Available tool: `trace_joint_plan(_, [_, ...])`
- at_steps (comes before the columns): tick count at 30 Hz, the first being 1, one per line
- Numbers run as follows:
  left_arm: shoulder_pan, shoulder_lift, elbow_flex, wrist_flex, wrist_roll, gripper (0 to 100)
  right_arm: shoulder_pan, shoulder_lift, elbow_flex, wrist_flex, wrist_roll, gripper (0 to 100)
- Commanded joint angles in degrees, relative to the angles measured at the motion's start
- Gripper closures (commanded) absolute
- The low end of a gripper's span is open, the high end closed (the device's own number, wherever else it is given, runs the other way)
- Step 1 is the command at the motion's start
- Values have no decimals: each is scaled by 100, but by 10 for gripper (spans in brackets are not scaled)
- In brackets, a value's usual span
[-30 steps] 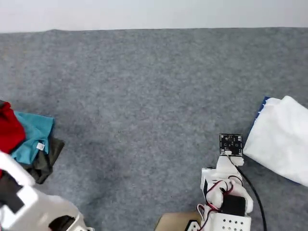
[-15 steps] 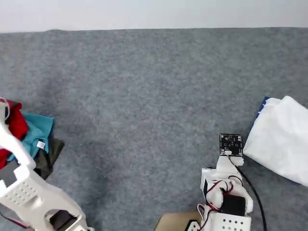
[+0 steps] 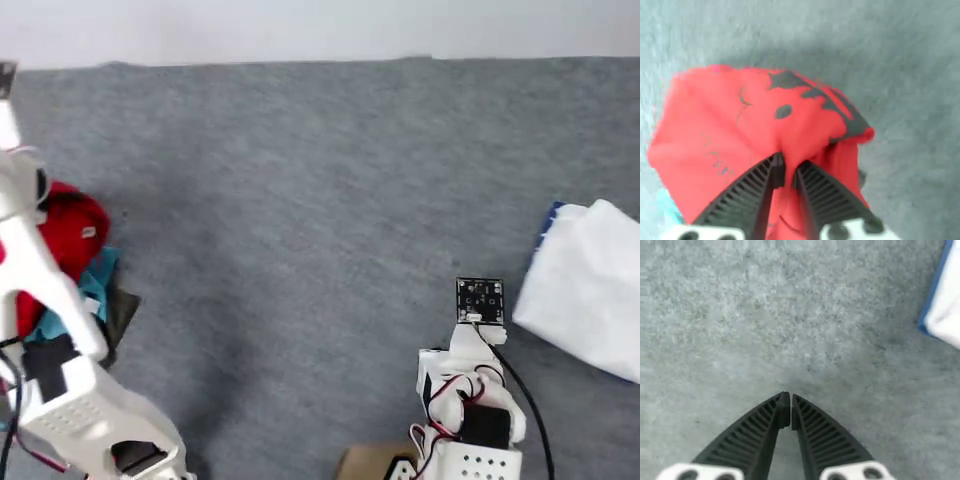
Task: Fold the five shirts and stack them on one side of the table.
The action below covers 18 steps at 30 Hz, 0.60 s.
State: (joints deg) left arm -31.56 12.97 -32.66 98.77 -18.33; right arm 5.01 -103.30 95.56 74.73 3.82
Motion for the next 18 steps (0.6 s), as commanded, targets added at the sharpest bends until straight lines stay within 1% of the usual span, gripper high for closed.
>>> trace_joint_plan(1, [651, -413, -497, 158, 387, 995, -75, -57, 88, 31, -26, 988])
trace_joint_plan(5, [1424, -440, -813, 158, 765, 995, -84, -57, 88, 31, -26, 988])
trace_joint_plan(9, [1952, -396, -910, 158, 853, 995, -84, -57, 88, 31, -26, 988])
trace_joint_plan(11, [2040, -396, -910, 158, 853, 995, -84, -57, 88, 31, -26, 988])
trace_joint_plan(18, [2022, -404, -866, 167, 853, 995, -84, -57, 88, 31, -26, 988])
